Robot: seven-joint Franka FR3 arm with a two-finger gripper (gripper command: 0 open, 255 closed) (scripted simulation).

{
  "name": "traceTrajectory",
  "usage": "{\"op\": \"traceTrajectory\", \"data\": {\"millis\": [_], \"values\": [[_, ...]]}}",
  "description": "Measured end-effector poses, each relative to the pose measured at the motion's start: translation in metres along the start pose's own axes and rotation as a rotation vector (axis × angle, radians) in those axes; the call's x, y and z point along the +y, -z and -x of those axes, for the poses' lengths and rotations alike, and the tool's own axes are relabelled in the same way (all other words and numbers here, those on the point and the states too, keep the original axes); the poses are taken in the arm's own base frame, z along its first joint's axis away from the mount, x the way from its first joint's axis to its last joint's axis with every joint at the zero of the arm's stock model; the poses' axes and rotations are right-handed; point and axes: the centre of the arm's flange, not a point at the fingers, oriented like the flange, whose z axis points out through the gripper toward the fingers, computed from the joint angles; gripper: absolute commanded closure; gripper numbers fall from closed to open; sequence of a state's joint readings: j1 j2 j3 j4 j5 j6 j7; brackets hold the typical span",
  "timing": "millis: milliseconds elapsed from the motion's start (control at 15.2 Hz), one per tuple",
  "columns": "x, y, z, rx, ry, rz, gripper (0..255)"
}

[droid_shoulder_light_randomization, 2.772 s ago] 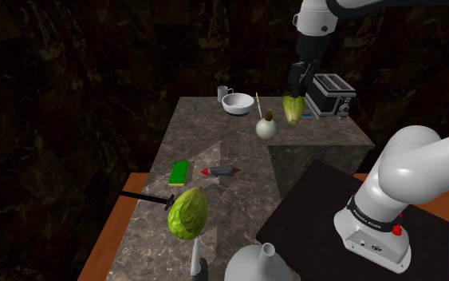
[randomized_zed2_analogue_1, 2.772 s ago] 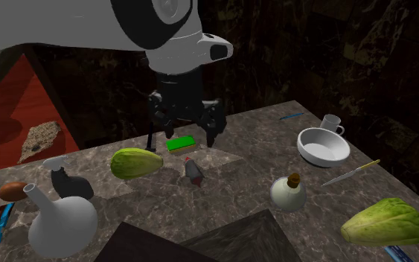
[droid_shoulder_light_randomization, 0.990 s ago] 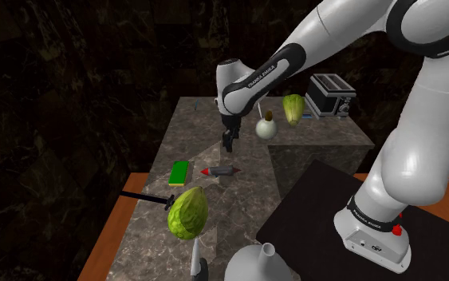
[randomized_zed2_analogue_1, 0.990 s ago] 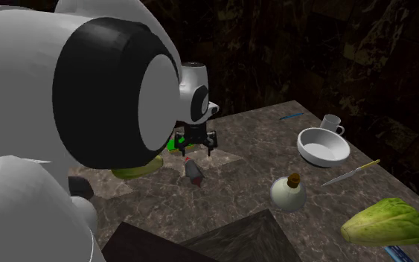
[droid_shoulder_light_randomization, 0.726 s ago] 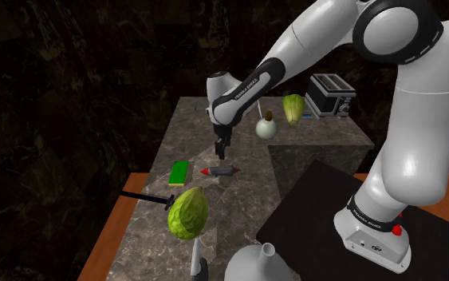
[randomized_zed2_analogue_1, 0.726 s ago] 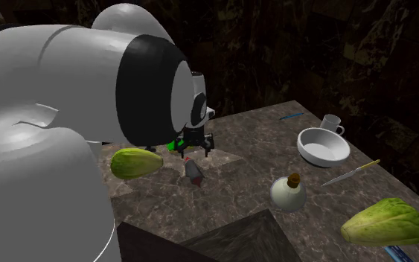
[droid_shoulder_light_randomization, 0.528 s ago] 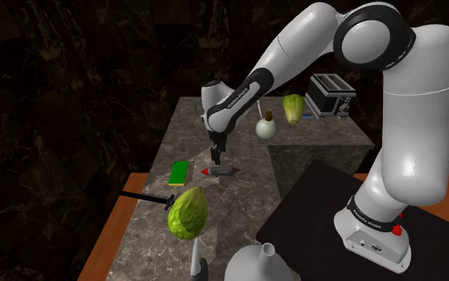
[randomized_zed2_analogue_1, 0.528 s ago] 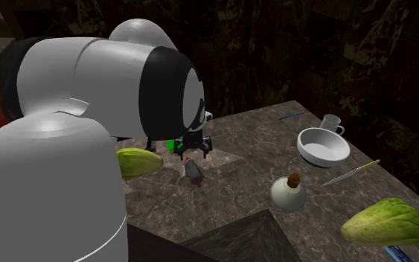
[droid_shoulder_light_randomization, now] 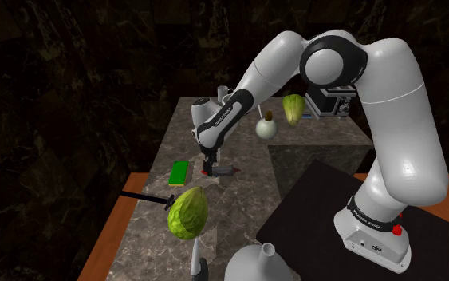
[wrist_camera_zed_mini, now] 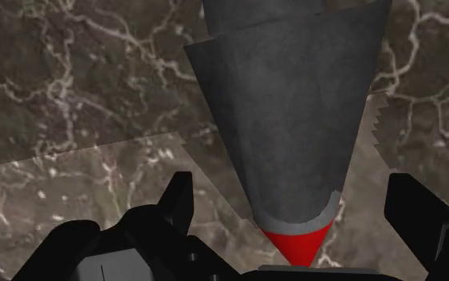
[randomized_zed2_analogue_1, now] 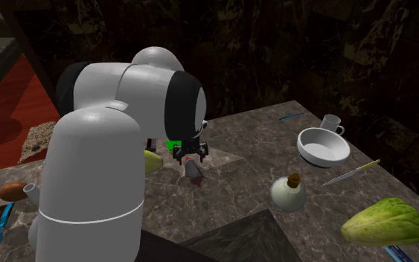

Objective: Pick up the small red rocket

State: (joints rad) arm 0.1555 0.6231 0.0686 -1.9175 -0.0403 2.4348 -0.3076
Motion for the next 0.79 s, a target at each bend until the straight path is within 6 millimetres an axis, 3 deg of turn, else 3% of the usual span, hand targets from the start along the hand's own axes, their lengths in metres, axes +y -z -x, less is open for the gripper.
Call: {"op": "traceTrajectory", "data": {"millis": [330, 396, 792], "values": [[0.000, -0.021, 0.000, 0.000, 0.001, 0.000, 0], [0.000, -0.022, -0.001, 0.000, 0.001, 0.000, 255], [0.000, -0.023, -0.001, 0.001, 0.001, 0.000, 255]]}}
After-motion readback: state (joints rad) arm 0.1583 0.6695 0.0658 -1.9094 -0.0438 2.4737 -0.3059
